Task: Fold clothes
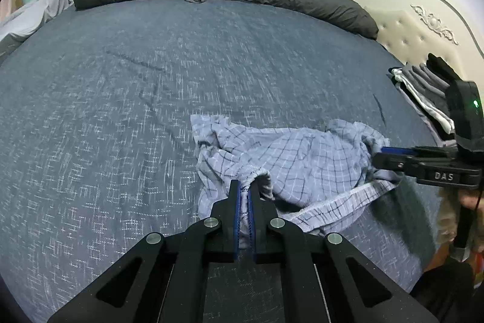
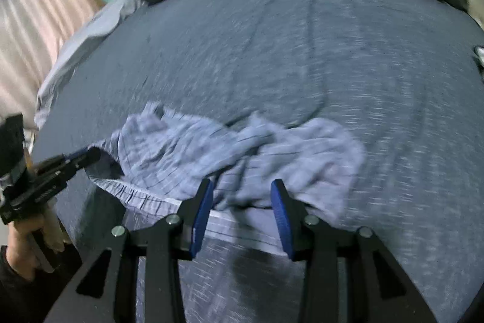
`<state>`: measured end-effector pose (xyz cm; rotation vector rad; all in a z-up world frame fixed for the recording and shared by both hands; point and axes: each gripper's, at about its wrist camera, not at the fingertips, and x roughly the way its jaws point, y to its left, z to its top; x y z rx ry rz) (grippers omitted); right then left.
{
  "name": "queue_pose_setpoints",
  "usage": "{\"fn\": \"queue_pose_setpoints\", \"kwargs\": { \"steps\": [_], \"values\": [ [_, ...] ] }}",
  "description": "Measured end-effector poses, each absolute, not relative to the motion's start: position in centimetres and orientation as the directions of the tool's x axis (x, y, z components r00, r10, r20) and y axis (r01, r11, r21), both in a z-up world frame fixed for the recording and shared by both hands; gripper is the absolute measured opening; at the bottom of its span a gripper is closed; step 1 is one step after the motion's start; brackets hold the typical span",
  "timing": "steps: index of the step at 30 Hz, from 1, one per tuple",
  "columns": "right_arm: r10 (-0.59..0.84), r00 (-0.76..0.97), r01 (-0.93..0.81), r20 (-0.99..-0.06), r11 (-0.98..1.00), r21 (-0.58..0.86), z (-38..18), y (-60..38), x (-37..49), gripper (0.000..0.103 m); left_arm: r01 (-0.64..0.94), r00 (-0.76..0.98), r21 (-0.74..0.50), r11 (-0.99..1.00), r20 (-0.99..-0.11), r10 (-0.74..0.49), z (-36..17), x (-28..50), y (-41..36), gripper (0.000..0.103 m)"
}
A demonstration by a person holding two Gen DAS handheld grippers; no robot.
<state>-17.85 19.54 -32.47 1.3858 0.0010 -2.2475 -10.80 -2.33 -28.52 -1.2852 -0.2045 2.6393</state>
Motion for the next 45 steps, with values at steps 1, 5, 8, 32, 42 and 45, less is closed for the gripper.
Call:
{"fn": "queue_pose_setpoints", "kwargs": {
  "steps": [1, 5, 8, 32, 42, 45],
  "values": [
    [-0.414, -0.354, 0.417, -0.839, -0.873, 0.255, -32.8, 18.9, -17.9, 0.04, -0.118, -0.603, -0.208, -0.971, -0.762, 0.237, -28.6, -10.8, -2.3, 0.005],
    [-0.431, -0.313, 0.454, -0.846, -0.851, 0.266, -33.9, 16.4, -18.3, 0.04, -0.13, -0.606, -0.2, -0.971, -0.759, 0.237, -28.7, -10.8, -2.2, 0.004],
    [-0.408, -0.271, 0.482, -0.872, -0.842, 0.244, -34.9, 14.9, -18.4, 0.026, -0.13, -0.607, -0.207, -0.97, -0.757, 0.243, -28.7, -10.8, -2.4, 0.004],
    [-0.399, -0.499, 0.229, -0.769, -0.917, 0.327, -28.5, 19.7, -25.1, 0.045, -0.107, -0.612, -0.227, -0.968, -0.752, 0.244, -28.8, -10.7, -3.7, 0.005],
    [-0.376, -0.423, 0.362, -0.824, -0.904, 0.227, -30.5, 22.1, -20.1, 0.045, -0.108, -0.616, -0.225, -0.968, -0.75, 0.242, -28.5, -10.6, -3.8, 0.005],
    [-0.342, -0.406, 0.375, -0.848, -0.908, 0.186, -31.5, 22.9, -19.4, 0.045, -0.104, -0.615, -0.223, -0.969, -0.752, 0.239, -28.6, -10.7, -3.9, 0.005]
  ]
}}
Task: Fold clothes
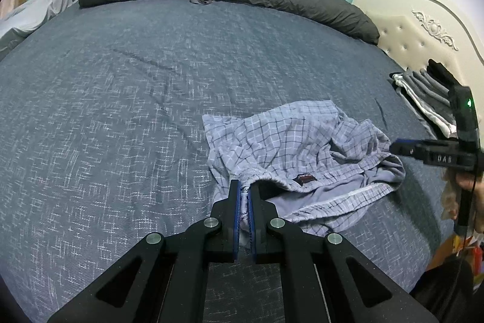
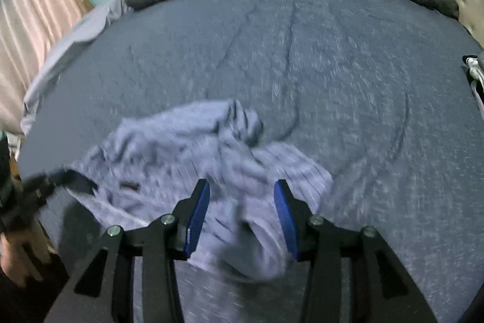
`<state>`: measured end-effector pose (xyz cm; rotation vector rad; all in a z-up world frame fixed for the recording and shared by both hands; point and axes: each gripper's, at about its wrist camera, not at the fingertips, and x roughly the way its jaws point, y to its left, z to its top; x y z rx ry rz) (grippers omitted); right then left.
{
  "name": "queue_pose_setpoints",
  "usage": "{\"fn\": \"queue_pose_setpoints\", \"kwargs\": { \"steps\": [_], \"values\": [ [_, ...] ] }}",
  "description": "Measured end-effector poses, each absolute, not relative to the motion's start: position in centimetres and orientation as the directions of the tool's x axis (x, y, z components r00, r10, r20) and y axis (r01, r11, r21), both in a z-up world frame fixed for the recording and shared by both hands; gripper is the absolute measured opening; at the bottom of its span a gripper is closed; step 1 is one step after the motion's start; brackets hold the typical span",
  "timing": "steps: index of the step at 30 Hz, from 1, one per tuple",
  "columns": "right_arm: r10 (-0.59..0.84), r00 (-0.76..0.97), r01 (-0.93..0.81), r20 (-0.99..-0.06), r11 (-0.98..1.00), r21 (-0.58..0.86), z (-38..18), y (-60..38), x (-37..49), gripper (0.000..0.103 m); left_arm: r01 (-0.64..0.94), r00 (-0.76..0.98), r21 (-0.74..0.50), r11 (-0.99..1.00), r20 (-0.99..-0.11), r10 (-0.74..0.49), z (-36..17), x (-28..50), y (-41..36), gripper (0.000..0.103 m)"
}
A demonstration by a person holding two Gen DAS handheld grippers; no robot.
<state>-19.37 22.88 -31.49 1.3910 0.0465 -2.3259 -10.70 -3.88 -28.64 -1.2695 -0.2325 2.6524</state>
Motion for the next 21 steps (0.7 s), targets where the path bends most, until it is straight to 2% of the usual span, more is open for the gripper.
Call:
{"fn": "queue_pose_setpoints", "kwargs": {
  "steps": [4, 8, 11, 13, 14, 15, 21],
  "values": [
    [-0.292, -0.379, 0.39, -0.878, -0.911, 0.134, -32.8, 23.2, -18.3, 0.045, -0.102, -0.614, -0.224, -0.969, -0.752, 0.238, -28.6, -10.7, -3.9, 0.005],
    [-0.214, -0.381, 0.453, -0.899, -0.891, 0.02, -33.9, 21.8, -18.1, 0.045, -0.103, -0.615, -0.225, -0.969, -0.752, 0.24, -28.6, -10.7, -4.0, 0.005],
    [-0.156, -0.375, 0.495, -0.914, -0.867, -0.055, -34.6, 21.0, -17.9, 0.034, -0.098, -0.616, -0.226, -0.969, -0.751, 0.237, -28.6, -10.7, -4.2, 0.005],
    [-0.136, -0.373, 0.504, -0.918, -0.86, -0.077, -34.7, 20.7, -17.9, 0.02, -0.095, -0.618, -0.228, -0.969, -0.75, 0.237, -28.6, -10.7, -4.3, 0.005],
    [-0.137, -0.372, 0.501, -0.918, -0.862, -0.074, -34.7, 20.8, -18.0, 0.009, -0.093, -0.618, -0.229, -0.969, -0.75, 0.236, -28.6, -10.7, -4.4, 0.005],
    [-0.141, -0.372, 0.497, -0.918, -0.865, -0.069, -34.6, 20.8, -18.1, 0.005, -0.092, -0.619, -0.229, -0.969, -0.749, 0.236, -28.6, -10.7, -4.4, 0.005],
    [-0.244, -0.454, 0.379, -0.857, -0.923, 0.062, -31.2, 24.0, -18.8, 0.004, -0.09, -0.616, -0.23, -0.969, -0.751, 0.236, -28.8, -10.7, -4.6, 0.005]
  ]
}}
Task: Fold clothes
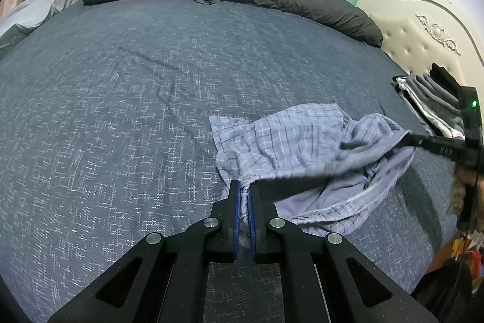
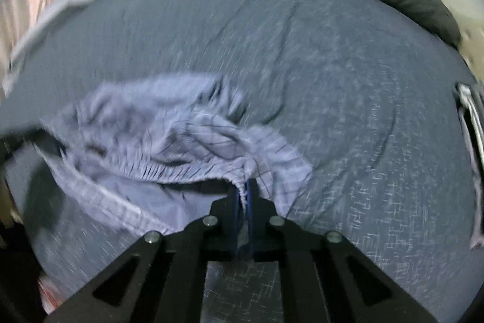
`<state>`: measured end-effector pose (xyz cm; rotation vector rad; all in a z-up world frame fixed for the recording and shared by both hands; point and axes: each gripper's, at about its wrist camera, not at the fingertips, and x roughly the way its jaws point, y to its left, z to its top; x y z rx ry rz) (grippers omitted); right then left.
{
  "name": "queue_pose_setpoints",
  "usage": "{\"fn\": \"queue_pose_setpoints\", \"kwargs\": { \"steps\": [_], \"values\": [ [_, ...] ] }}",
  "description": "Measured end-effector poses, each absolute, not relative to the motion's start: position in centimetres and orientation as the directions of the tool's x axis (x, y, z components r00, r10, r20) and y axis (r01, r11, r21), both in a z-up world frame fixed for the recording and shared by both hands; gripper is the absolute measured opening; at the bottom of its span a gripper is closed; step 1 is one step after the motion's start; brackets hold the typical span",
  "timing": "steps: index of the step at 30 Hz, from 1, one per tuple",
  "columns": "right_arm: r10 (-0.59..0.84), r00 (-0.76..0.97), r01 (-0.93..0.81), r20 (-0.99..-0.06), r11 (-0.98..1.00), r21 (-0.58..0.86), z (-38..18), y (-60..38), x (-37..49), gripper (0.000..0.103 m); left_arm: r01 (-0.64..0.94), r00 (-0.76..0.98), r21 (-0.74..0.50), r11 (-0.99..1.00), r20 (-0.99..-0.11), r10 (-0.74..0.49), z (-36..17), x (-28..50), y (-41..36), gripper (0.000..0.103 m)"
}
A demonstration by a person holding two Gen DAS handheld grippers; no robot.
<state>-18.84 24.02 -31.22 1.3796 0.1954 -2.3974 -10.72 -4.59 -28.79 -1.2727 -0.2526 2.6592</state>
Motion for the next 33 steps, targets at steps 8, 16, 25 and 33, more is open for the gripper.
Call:
{"fn": "queue_pose_setpoints", "kwargs": {
  "steps": [8, 16, 25, 33],
  "values": [
    [-0.248, -0.422, 0.229, -0.872, -0.96, 0.162, -32.4, 28.1, -20.0, 0.005, -0.147, -0.597, -0.199, -0.969, -0.763, 0.247, -29.3, -11.0, -2.5, 0.007],
    [-0.167, -0.505, 0.287, -0.847, -0.958, 0.018, -31.5, 27.1, -19.2, 0.035, -0.12, -0.582, -0.202, -0.972, -0.779, 0.233, -30.1, -11.5, -3.1, 0.008],
    [-0.065, -0.533, 0.499, -0.843, -0.829, -0.252, -31.3, 22.5, -17.1, 0.039, -0.117, -0.584, -0.207, -0.971, -0.777, 0.236, -30.2, -11.6, -3.2, 0.012],
    [-0.074, -0.482, 0.603, -0.873, -0.75, -0.27, -32.5, 20.3, -16.5, 0.039, -0.115, -0.584, -0.214, -0.97, -0.776, 0.24, -30.2, -11.5, -3.5, 0.013]
  ]
}}
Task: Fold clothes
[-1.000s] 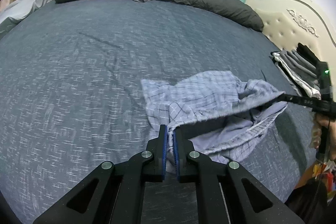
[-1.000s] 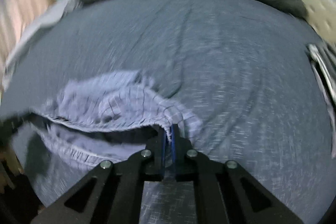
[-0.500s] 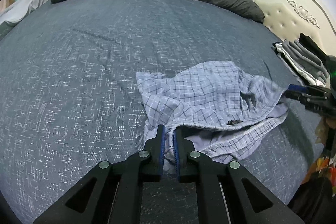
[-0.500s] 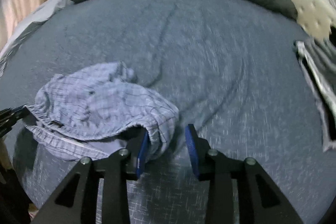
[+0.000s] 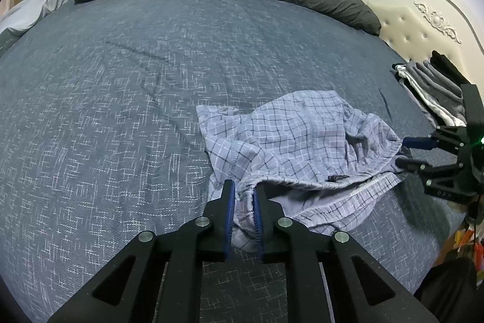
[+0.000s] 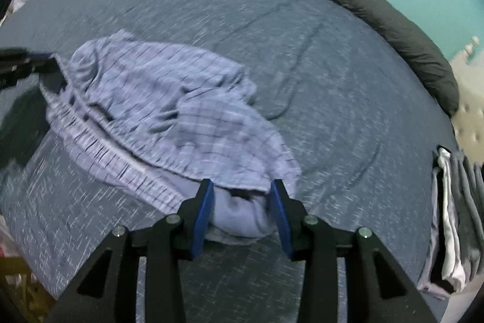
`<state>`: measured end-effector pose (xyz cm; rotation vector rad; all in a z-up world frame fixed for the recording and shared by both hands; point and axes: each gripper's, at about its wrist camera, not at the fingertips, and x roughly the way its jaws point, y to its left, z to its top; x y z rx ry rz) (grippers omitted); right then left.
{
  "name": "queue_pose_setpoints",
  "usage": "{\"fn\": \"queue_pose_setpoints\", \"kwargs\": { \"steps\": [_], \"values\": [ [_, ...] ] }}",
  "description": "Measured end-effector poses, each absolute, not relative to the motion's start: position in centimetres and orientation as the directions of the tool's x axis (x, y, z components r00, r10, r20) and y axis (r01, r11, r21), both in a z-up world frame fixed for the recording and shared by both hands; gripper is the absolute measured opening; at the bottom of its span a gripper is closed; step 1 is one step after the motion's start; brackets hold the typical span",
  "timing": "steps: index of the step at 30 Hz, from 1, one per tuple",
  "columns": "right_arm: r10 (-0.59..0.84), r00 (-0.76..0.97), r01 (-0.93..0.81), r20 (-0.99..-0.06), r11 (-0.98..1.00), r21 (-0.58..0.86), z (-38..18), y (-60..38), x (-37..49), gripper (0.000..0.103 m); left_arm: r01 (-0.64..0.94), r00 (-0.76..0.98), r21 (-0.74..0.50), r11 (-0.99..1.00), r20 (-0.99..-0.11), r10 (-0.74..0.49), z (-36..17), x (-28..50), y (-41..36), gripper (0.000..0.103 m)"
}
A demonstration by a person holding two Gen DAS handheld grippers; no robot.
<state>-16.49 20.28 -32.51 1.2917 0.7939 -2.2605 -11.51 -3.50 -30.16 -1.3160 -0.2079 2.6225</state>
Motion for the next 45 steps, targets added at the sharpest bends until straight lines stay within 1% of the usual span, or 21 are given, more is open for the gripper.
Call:
{"fn": "queue_pose_setpoints", "kwargs": {
  "steps": [6, 8, 10, 11, 12, 13, 15, 17, 19, 21, 27, 32, 36, 39, 42, 45],
  "values": [
    [-0.038, -0.473, 0.665, -0.88, -0.671, -0.328, -34.2, 18.7, -16.0, 0.039, -0.118, -0.584, -0.21, -0.971, -0.776, 0.239, -30.1, -11.5, -3.5, 0.013],
    [-0.041, -0.467, 0.664, -0.883, -0.676, -0.32, -34.5, 18.6, -16.5, 0.039, -0.115, -0.584, -0.21, -0.971, -0.776, 0.238, -30.1, -11.5, -3.6, 0.013],
    [-0.049, -0.449, 0.666, -0.892, -0.684, -0.298, -34.8, 18.6, -17.1, 0.026, -0.114, -0.584, -0.212, -0.971, -0.776, 0.238, -30.1, -11.6, -3.6, 0.013],
    [-0.049, -0.439, 0.669, -0.897, -0.685, -0.29, -35.0, 18.4, -17.2, 0.016, -0.115, -0.584, -0.213, -0.97, -0.775, 0.24, -30.1, -11.5, -3.6, 0.013],
    [-0.049, -0.437, 0.666, -0.898, -0.689, -0.286, -35.0, 18.3, -17.4, 0.01, -0.116, -0.585, -0.215, -0.97, -0.775, 0.241, -30.1, -11.5, -3.6, 0.014],
    [-0.051, -0.436, 0.661, -0.899, -0.696, -0.281, -34.9, 18.4, -17.6, 0.007, -0.116, -0.585, -0.216, -0.969, -0.774, 0.243, -30.0, -11.5, -3.6, 0.019],
    [-0.064, -0.45, 0.63, -0.891, -0.73, -0.266, -34.4, 18.9, -17.9, 0.003, -0.117, -0.586, -0.219, -0.969, -0.772, 0.246, -30.0, -11.5, -3.6, 0.027],
    [-0.08, -0.473, 0.59, -0.877, -0.769, -0.248, -33.7, 19.5, -18.2, 0.003, -0.119, -0.586, -0.222, -0.968, -0.771, 0.249, -29.9, -11.5, -3.6, 0.032],
    [-0.097, -0.493, 0.548, -0.865, -0.806, -0.222, -32.9, 20.4, -18.6, 0.003, -0.12, -0.587, -0.225, -0.967, -0.77, 0.251, -29.9, -11.5, -3.6, 0.041],
    [-0.105, -0.519, 0.506, -0.848, -0.838, -0.206, -32.1, 21.3, -19.0, 0.003, -0.121, -0.588, -0.227, -0.966, -0.768, 0.254, -29.8, -11.4, -3.6, 0.044],
    [-0.158, -0.581, 0.399, -0.799, -0.91, -0.11, -29.9, 23.4, -19.6, 0.003, -0.136, -0.578, -0.219, -0.966, -0.774, 0.257, -30.1, -11.6, -2.8, 0.045],
    [-0.145, -0.626, 0.344, -0.766, -0.933, -0.104, -29.6, 23.9, -19.2, 0.003, -0.156, -0.569, -0.214, -0.964, -0.779, 0.265, -30.4, -11.6, -2.1, 0.046],
    [-0.16, -0.614, 0.286, -0.773, -0.958, -0.028, -30.2, 25.4, -19.8, 0.003, -0.158, -0.561, -0.21, -0.965, -0.785, 0.262, -30.7, -11.5, -1.9, 0.046],
    [-0.181, -0.582, 0.275, -0.793, -0.961, 0.018, -30.7, 26.3, -19.1, 0.003, -0.16, -0.557, -0.208, -0.965, -0.788, 0.262, -30.8, -11.6, -1.9, 0.046],
    [-0.137, -0.584, 0.262, -0.8, -0.965, -0.027, -31.6, 26.3, -18.9, 0.003, -0.163, -0.548, -0.217, -0.963, -0.791, 0.271, -31.1, -11.7, -1.9, 0.046],
    [-0.135, -0.573, 0.239, -0.809, -0.971, -0.007, -32.3, 27.1, -18.9, 0.003, -0.163, -0.539, -0.218, -0.962, -0.797, 0.271, -31.3, -11.6, -1.7, 0.046]
  ]
}}
